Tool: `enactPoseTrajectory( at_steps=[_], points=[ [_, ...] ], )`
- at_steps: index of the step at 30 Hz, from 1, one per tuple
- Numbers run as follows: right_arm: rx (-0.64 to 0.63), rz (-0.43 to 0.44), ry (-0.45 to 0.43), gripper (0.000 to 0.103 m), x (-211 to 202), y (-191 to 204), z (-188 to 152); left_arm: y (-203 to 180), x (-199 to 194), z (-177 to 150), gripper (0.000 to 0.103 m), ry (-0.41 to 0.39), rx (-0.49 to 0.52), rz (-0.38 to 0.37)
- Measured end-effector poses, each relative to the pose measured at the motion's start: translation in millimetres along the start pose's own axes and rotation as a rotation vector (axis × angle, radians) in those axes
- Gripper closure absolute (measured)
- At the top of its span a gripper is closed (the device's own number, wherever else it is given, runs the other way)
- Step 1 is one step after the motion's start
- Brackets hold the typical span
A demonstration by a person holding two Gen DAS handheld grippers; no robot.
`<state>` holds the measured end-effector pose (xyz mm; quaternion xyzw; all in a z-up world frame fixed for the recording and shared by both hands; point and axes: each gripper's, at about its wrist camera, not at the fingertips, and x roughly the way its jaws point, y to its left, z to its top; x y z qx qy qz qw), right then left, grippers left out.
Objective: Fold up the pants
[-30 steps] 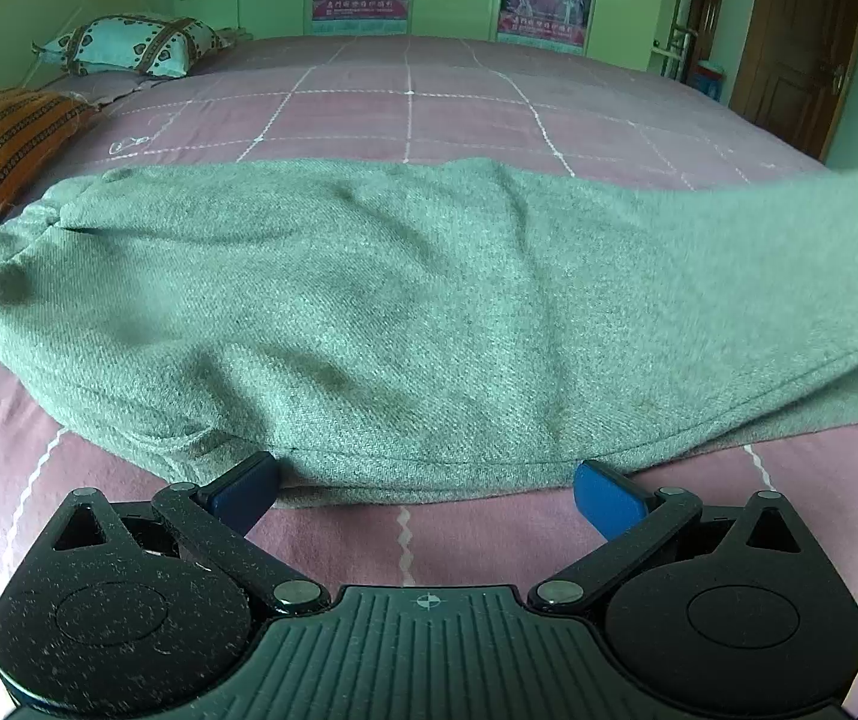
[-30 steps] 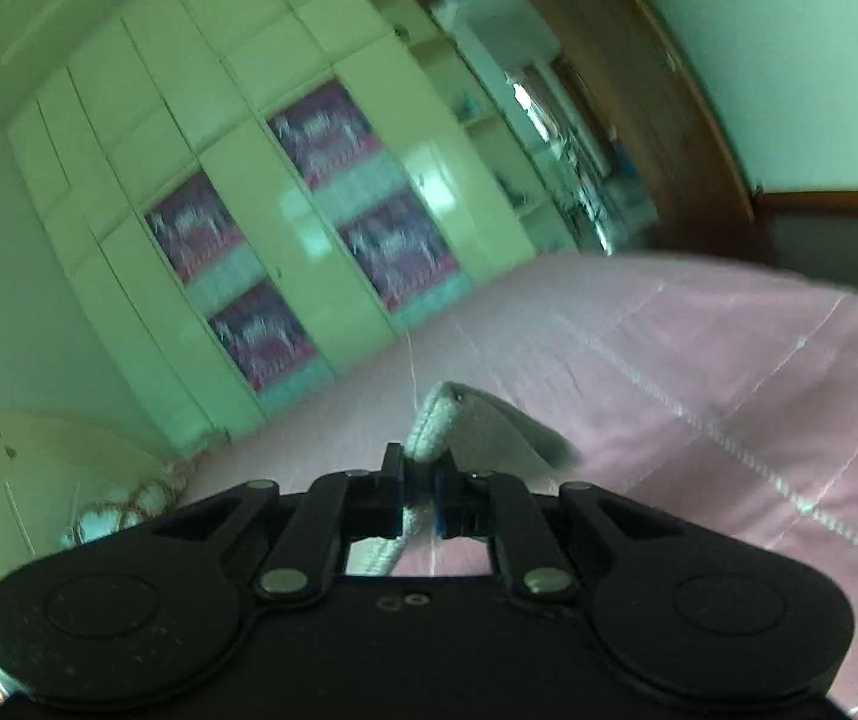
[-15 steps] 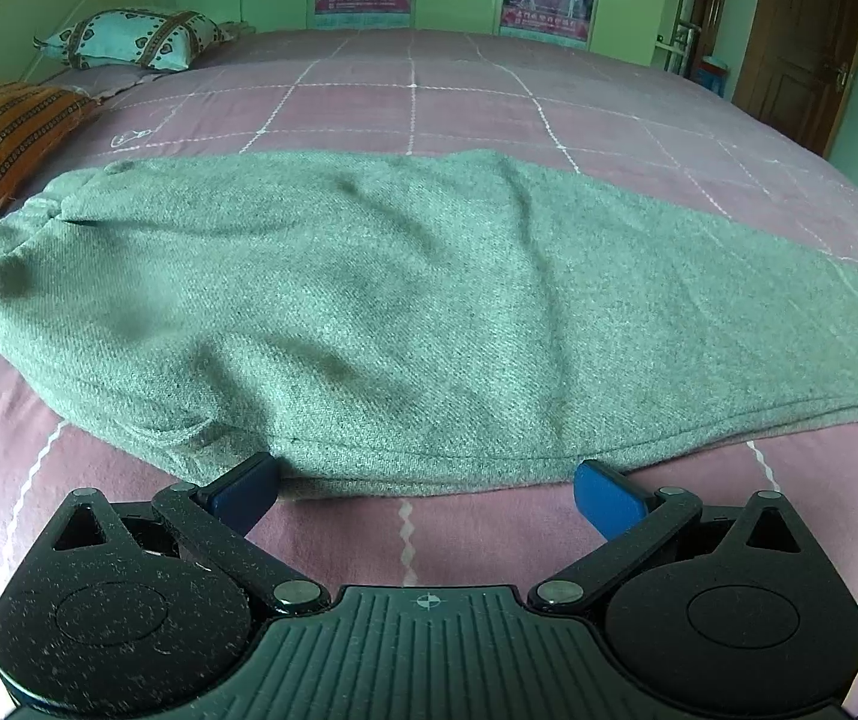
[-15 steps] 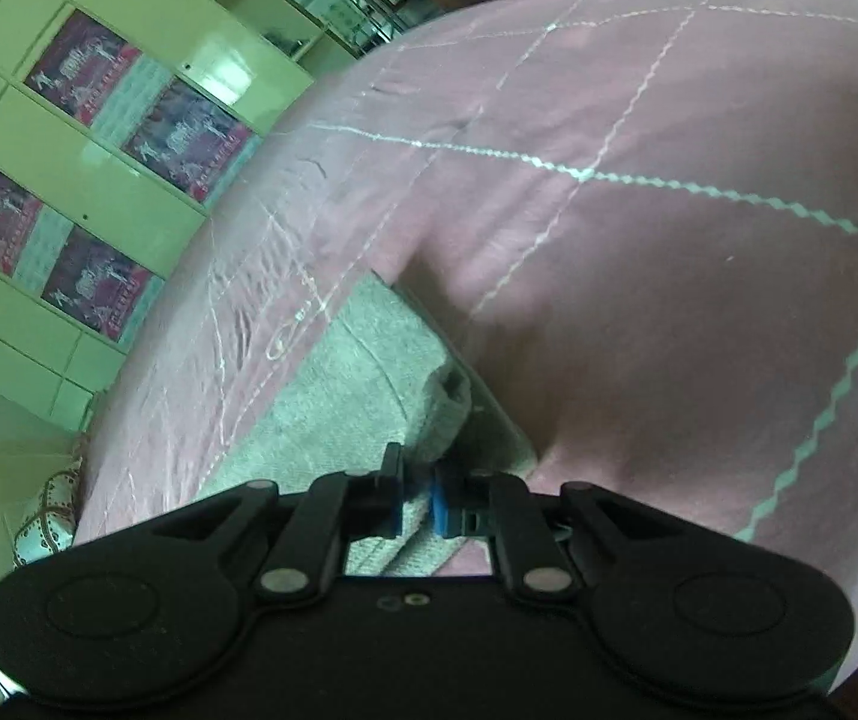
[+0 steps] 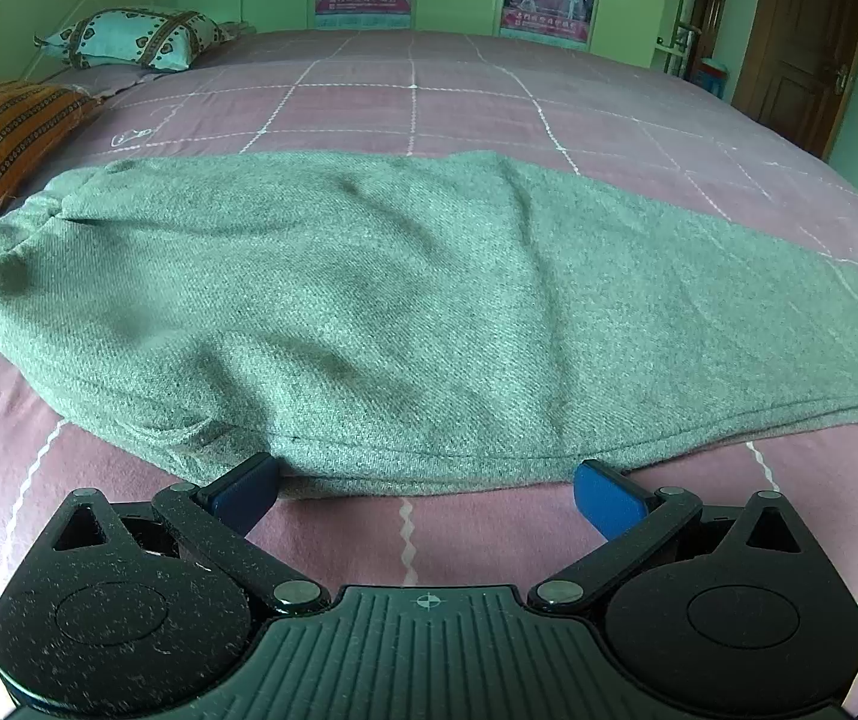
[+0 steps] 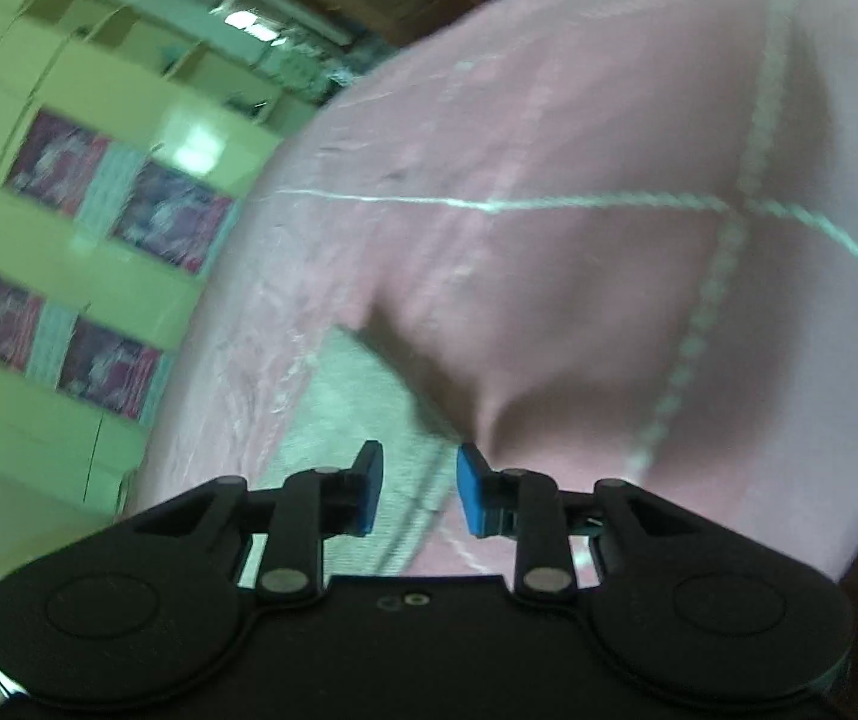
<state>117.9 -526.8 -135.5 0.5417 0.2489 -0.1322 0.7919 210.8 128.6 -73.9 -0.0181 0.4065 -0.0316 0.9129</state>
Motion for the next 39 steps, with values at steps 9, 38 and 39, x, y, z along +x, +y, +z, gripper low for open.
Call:
enactPoseTrajectory(
  at_steps=[9,38,39],
  points=[
    [0.045,0.009,0.049,0.076,33,0,4,2,-2,0,0.0,-0.007,-0.014,-0.003],
    [-0.377,-0.087,-0.113,0.103,18,32,39,-2,6,9,0.0,-0.06,-0.14,0.081],
    [-0.404,-0.071,-0.096,0.103,17,41,36,-3,5,9,0.0,-0.072,-0.15,0.091]
  ],
)
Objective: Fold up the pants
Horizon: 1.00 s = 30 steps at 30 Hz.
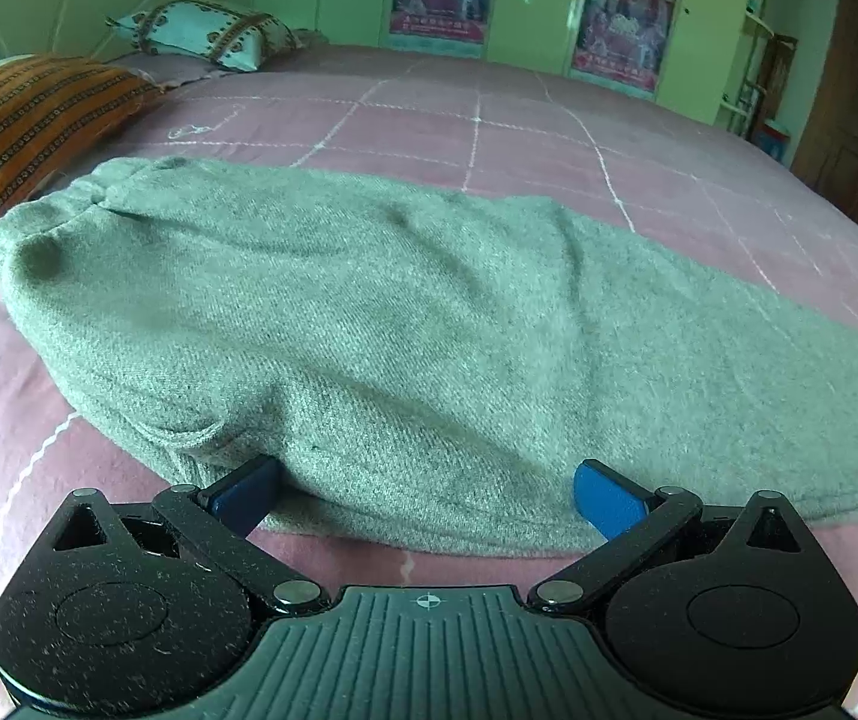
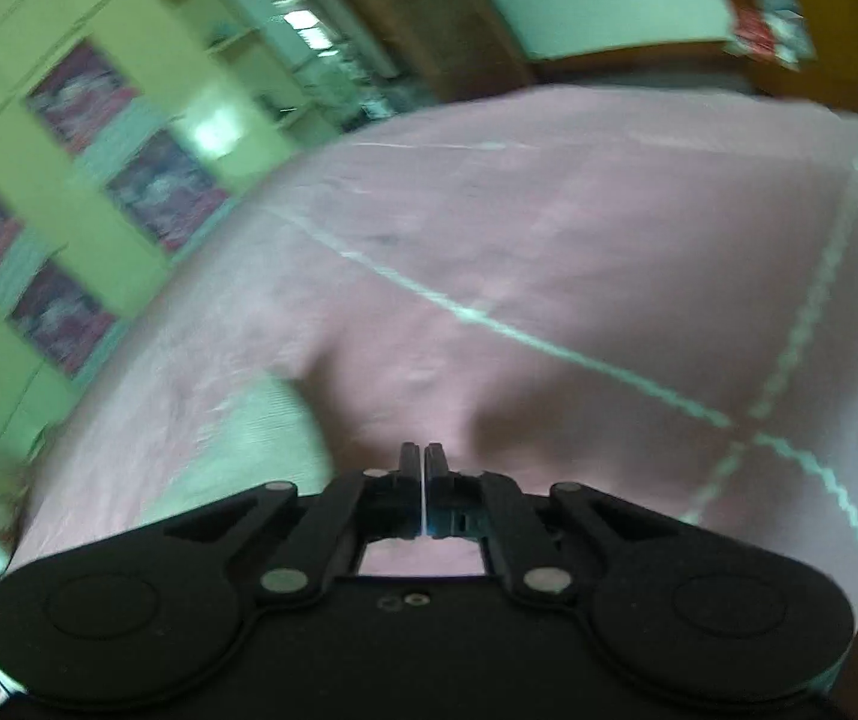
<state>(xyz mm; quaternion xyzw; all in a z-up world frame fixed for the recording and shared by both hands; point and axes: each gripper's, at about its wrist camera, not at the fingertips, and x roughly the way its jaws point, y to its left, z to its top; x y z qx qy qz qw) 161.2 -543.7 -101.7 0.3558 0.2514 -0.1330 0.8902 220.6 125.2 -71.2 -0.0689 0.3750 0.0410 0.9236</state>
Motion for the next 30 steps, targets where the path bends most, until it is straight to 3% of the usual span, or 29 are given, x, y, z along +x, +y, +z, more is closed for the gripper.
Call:
enactPoseTrajectory(
  at_steps=[3,8,12,14,16,18,19,21,25,30],
  points=[
    [-0.075,0.069,0.04,0.098,3,34,-6,1,-9,0,0.0,-0.049,-0.049,0.032],
    [-0.242,0.111,0.091,0.094,14,112,-33,27,-20,7,0.0,-0.099,-0.08,0.091],
    [-0.367,0.164,0.159,0.092,29,170,-66,68,-24,23,0.0,-0.127,-0.085,0.172],
    [-0.43,0.176,0.185,0.092,37,194,-83,92,-13,37,0.0,-0.095,-0.102,0.216],
    [-0.444,0.191,0.207,0.091,39,210,-95,117,3,49,0.0,-0.068,-0.147,0.223],
    [-0.445,0.197,0.233,0.091,42,219,-104,146,16,55,0.0,-0.097,-0.243,0.237],
    [-0.448,0.19,0.238,0.091,43,221,-107,163,22,58,0.0,-0.096,-0.322,0.232],
    [-0.452,0.178,0.244,0.09,43,220,-110,190,30,56,0.001,-0.113,-0.454,0.141],
    [-0.456,0.131,0.236,0.089,40,211,-107,205,37,54,0.006,-0.142,-0.494,0.087],
    [-0.377,0.089,0.25,0.089,50,197,-107,227,48,41,0.005,-0.183,-0.604,-0.076]
  ],
)
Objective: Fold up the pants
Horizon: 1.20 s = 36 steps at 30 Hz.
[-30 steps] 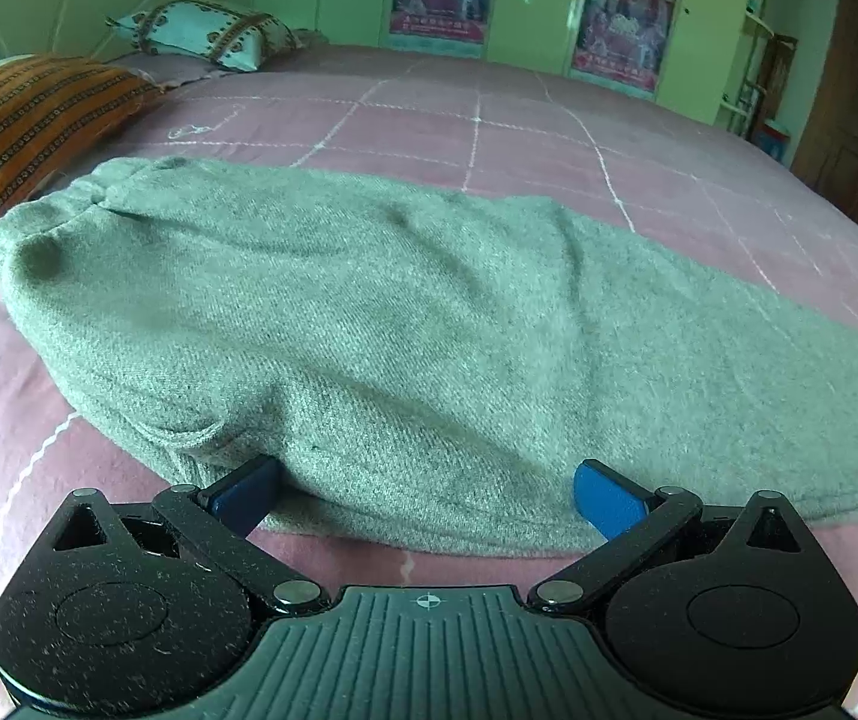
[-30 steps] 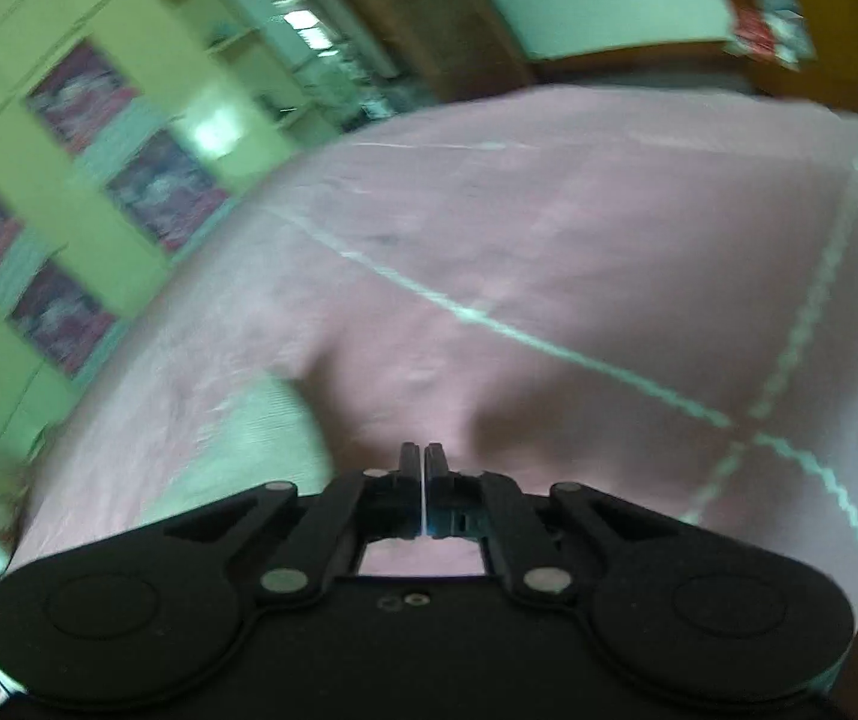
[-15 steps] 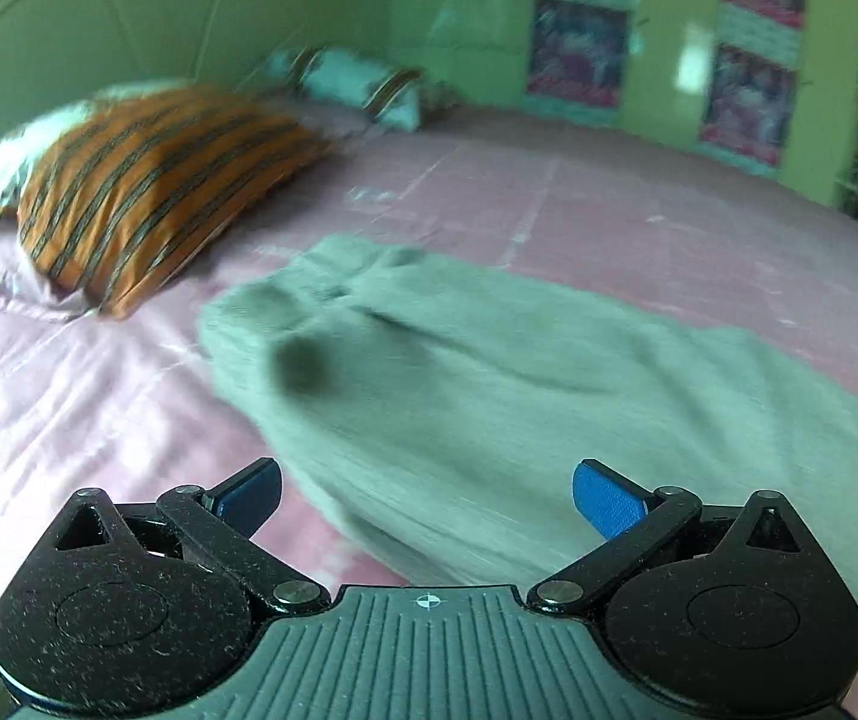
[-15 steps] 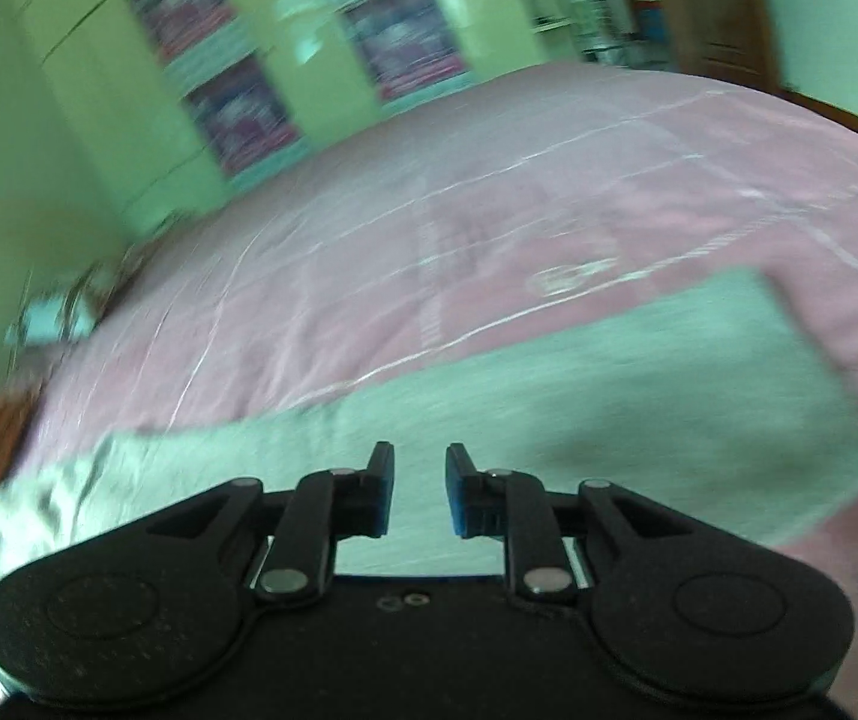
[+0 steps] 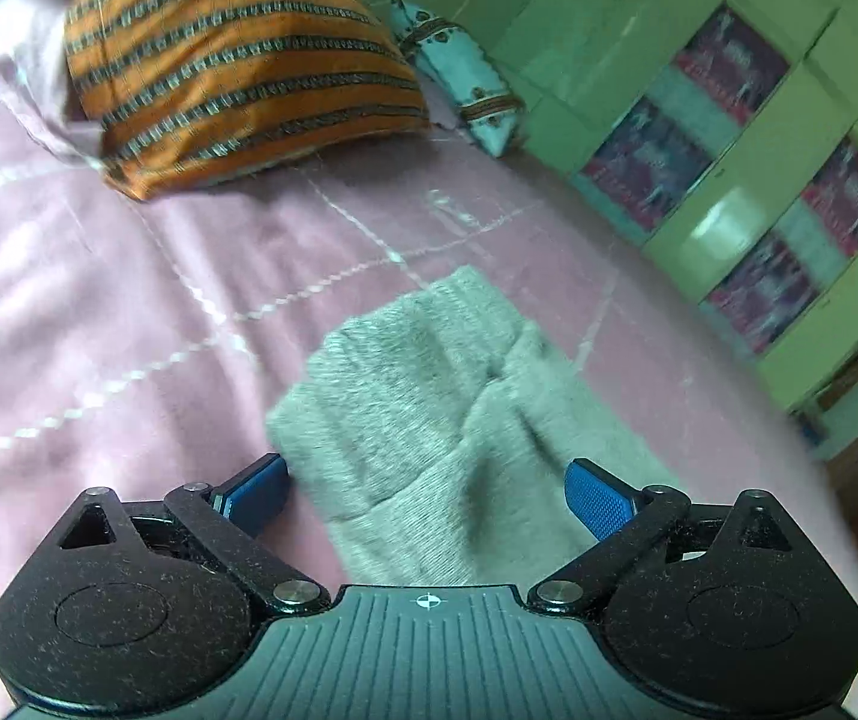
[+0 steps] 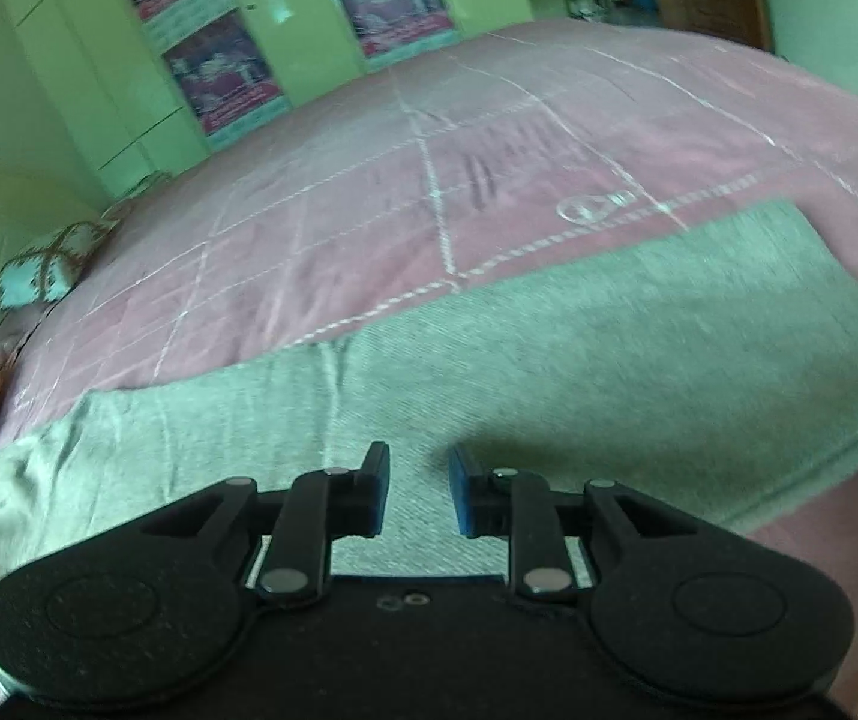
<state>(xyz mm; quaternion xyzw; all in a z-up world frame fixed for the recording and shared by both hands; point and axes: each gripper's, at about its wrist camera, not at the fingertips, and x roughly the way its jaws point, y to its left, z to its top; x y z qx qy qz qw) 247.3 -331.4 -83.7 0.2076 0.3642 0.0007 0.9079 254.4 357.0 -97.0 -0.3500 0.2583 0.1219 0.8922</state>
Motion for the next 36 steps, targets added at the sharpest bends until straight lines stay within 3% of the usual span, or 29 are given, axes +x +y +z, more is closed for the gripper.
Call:
enactPoseTrajectory(
  at_steps=[2,3,4,5,6,9,10,11,14,16,18,20,23,26,28,30,31,36],
  points=[
    [0.024,0.001,0.0,0.088,0,0,-3,9,5,4,0.008,0.01,-0.071,-0.043],
    [0.034,0.001,-0.001,0.088,0,-1,-4,12,4,5,0.051,0.005,-0.098,-0.033],
    [0.042,-0.001,-0.002,0.088,-1,-1,-5,15,3,8,0.066,0.008,-0.121,-0.013],
    [0.048,-0.003,-0.003,0.088,-2,-1,-6,13,-3,9,0.068,-0.009,-0.119,0.015],
    [0.049,-0.004,-0.003,0.088,-3,-1,-6,2,-12,9,0.07,-0.039,-0.052,0.037],
    [0.043,-0.006,-0.007,0.087,-6,-1,-6,-32,-37,1,0.071,-0.141,0.174,0.096],
    [0.037,-0.006,-0.008,0.086,-7,-1,-7,-31,-28,-3,0.069,-0.111,0.216,0.145],
    [0.031,-0.007,-0.006,0.086,-7,-2,-6,-20,-12,-5,0.066,-0.024,0.191,0.186],
    [0.039,0.0,0.009,0.088,-6,-8,-4,0,-12,3,0.047,-0.008,0.065,0.137],
    [0.036,-0.002,-0.01,0.085,-12,-11,0,-15,-32,8,0.023,-0.104,0.139,0.218],
    [0.037,-0.011,-0.033,0.082,-18,-17,3,-40,-54,11,0.022,-0.223,0.233,0.233],
    [0.051,-0.014,-0.037,0.082,-18,-23,4,-73,-59,15,0.022,-0.236,0.333,0.156],
    [0.071,-0.002,-0.034,0.082,-13,-25,3,-122,-33,9,0.022,-0.105,0.469,0.021],
    [0.062,0.017,-0.026,0.081,-7,-19,2,-156,16,-13,0.023,0.029,0.587,-0.012],
    [0.05,0.021,-0.023,0.08,-6,-16,3,-164,55,-25,0.023,0.123,0.617,0.017],
    [0.038,0.016,-0.027,0.078,-4,-16,6,-163,89,-31,0.023,0.176,0.643,0.111],
    [0.031,0.006,-0.029,0.078,-2,-18,8,-159,106,-31,0.023,0.178,0.666,0.155],
    [0.042,-0.024,-0.038,0.078,11,-27,21,-165,129,-23,0.023,0.165,0.68,0.185]
  ],
)
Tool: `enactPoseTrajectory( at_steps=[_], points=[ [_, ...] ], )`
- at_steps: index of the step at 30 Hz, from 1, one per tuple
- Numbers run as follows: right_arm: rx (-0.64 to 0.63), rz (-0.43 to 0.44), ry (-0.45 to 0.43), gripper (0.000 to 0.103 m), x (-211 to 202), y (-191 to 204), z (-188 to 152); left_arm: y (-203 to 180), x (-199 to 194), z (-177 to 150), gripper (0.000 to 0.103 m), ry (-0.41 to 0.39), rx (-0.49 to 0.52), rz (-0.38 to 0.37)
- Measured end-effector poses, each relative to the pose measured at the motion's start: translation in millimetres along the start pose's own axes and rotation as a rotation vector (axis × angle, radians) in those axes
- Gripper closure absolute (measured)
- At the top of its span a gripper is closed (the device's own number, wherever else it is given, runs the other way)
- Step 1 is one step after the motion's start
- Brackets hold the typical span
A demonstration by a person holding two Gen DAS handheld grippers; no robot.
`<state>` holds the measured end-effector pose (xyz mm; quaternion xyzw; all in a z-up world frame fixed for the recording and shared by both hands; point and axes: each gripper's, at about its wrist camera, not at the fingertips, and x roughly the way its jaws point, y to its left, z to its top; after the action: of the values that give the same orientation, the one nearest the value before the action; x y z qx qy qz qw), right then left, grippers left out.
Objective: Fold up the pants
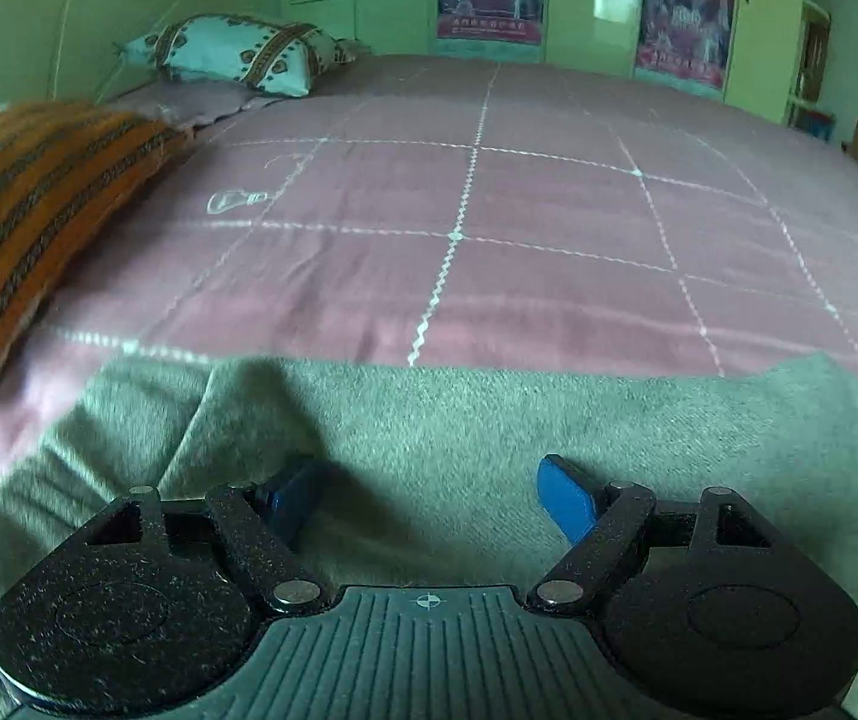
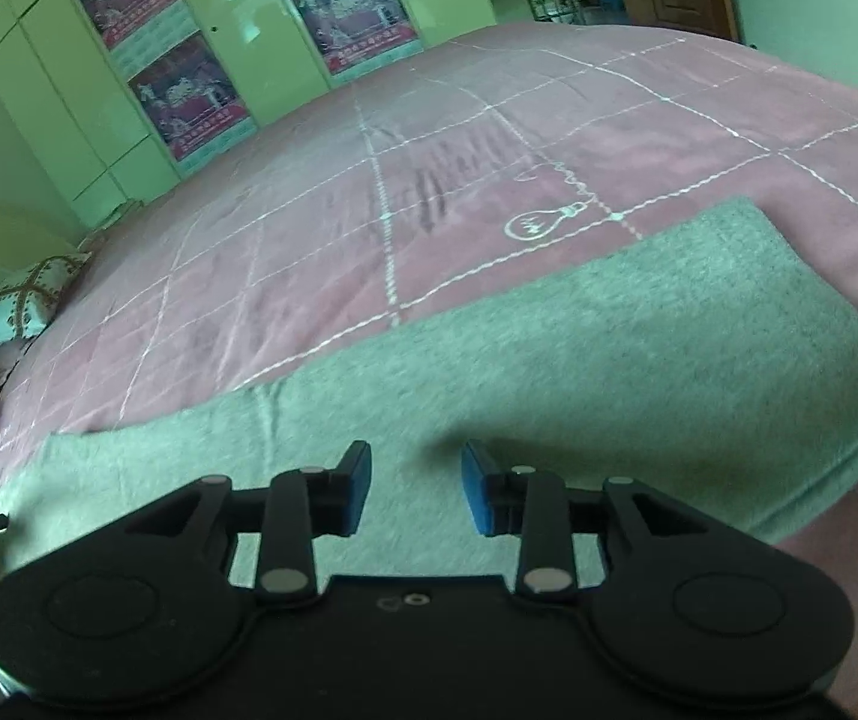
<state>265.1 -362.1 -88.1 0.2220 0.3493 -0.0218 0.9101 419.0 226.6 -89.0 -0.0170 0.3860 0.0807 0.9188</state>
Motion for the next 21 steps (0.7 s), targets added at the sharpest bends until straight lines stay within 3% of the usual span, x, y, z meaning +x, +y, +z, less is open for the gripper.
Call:
enactPoseTrajectory(
  at_steps=[8,12,16,21],
  points=[
    [-0.027,0.032,-0.004,0.07,6,4,7,25,-44,-11,0.022,-0.073,-0.107,-0.016],
    [-0.086,0.079,0.014,0.07,15,30,11,23,-46,-3,0.016,-0.087,-0.063,0.023],
    [-0.158,0.174,0.056,0.07,43,84,13,38,-45,-1,0.016,-0.091,-0.043,0.199],
    [-0.251,0.25,0.118,0.07,75,153,-2,68,-33,-6,0.015,-0.039,-0.072,0.256]
  ],
)
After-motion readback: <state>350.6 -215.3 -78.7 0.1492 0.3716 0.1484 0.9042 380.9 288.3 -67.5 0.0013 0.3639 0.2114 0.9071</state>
